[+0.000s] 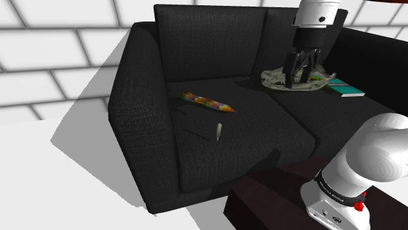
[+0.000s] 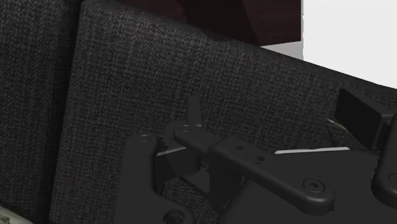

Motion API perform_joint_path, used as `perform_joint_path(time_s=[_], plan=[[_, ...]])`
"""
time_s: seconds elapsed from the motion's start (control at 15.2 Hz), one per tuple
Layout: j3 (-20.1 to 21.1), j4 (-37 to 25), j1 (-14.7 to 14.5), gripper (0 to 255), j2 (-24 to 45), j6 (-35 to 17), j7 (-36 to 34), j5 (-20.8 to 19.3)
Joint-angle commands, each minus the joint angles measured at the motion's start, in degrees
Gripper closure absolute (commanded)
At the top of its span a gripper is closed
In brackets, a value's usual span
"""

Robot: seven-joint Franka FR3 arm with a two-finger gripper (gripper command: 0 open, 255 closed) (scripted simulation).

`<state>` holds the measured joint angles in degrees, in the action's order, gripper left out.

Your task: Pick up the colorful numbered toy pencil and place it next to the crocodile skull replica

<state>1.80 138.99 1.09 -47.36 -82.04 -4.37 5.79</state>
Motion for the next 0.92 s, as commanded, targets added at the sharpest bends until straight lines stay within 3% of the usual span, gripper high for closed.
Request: perform_joint_path(time_s=[0.0, 0.86], plan=[[0.00, 0.00, 0.00, 0, 0.00, 0.00, 0.00, 0.00], [0.70, -2.55, -3.14, 0, 23.43, -25.65, 10.93, -2.91]])
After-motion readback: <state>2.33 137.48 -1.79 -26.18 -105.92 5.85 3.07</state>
